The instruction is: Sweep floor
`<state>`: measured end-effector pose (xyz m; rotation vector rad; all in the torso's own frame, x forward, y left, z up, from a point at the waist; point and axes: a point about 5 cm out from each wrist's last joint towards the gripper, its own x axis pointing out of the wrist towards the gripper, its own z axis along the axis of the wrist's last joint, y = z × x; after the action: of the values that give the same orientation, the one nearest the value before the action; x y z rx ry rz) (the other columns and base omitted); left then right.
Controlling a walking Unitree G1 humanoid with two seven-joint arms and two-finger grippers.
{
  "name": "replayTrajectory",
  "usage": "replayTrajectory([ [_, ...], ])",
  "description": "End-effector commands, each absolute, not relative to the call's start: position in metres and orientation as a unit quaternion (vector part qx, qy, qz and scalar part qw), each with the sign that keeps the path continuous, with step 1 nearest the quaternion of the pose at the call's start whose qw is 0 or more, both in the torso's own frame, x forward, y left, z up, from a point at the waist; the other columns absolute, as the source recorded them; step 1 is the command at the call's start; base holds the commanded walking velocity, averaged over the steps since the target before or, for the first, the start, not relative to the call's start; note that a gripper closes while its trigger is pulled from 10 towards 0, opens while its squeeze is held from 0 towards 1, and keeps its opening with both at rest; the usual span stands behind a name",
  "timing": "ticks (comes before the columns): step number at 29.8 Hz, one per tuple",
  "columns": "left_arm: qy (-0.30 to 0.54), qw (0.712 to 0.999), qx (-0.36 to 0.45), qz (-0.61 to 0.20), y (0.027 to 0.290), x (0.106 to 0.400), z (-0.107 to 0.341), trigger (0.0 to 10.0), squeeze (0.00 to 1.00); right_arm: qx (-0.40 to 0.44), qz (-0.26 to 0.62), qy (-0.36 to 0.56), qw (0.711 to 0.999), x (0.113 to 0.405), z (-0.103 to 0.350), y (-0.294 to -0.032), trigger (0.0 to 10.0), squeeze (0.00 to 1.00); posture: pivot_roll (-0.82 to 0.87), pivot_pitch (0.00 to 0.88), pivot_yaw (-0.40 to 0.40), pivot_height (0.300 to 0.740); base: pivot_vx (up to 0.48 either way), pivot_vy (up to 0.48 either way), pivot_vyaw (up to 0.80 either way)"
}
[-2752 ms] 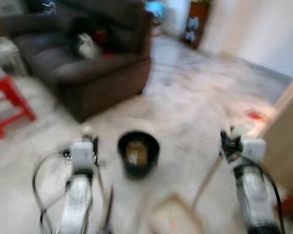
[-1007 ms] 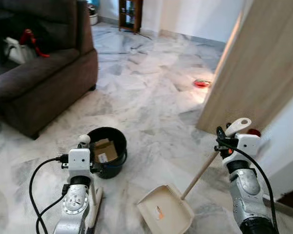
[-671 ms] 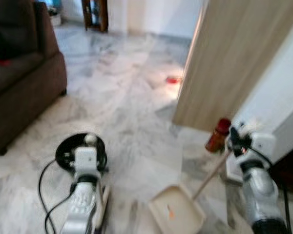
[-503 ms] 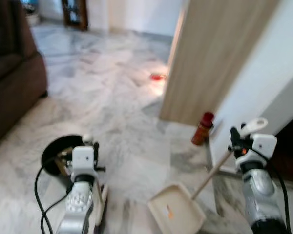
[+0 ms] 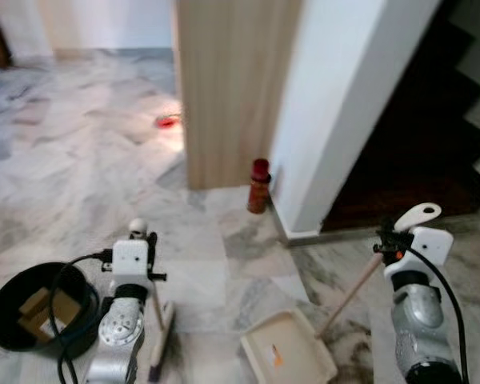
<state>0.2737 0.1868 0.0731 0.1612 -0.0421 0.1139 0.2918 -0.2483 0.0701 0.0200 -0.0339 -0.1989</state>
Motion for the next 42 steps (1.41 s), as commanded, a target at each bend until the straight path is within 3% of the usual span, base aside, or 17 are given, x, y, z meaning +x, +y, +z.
replayTrajectory([
  [1, -0.032, 0.993, 0.091, 0.062, 0.191, 0.275, 0.079, 10.0, 0.00, 0.006, -0.109, -0.042, 0.993, 0.297, 0.080, -0.251, 10.0, 0.00, 0.00, 0.000, -0.013, 0.740, 0.000, 0.000, -0.80],
  [14, -0.040, 0.993, 0.101, 0.043, 0.193, 0.279, 0.088, 10.0, 0.00, 0.024, -0.109, -0.041, 0.993, 0.300, 0.075, -0.230, 10.0, 0.00, 0.02, 0.000, -0.001, 0.740, 0.000, 0.000, -0.80],
  [21, -0.041, 0.993, 0.102, 0.041, 0.187, 0.280, 0.088, 10.0, 0.00, 0.020, -0.117, -0.046, 0.992, 0.305, 0.081, -0.237, 10.0, 0.00, 0.02, 0.000, -0.018, 0.740, 0.000, -0.236, -0.80],
  [42, -0.037, 0.993, 0.096, 0.051, 0.189, 0.272, 0.087, 10.0, 0.00, 0.004, -0.113, -0.053, 0.992, 0.306, 0.088, -0.244, 10.0, 0.00, -0.01, 0.000, -0.025, 0.740, 0.000, 0.000, -0.80],
])
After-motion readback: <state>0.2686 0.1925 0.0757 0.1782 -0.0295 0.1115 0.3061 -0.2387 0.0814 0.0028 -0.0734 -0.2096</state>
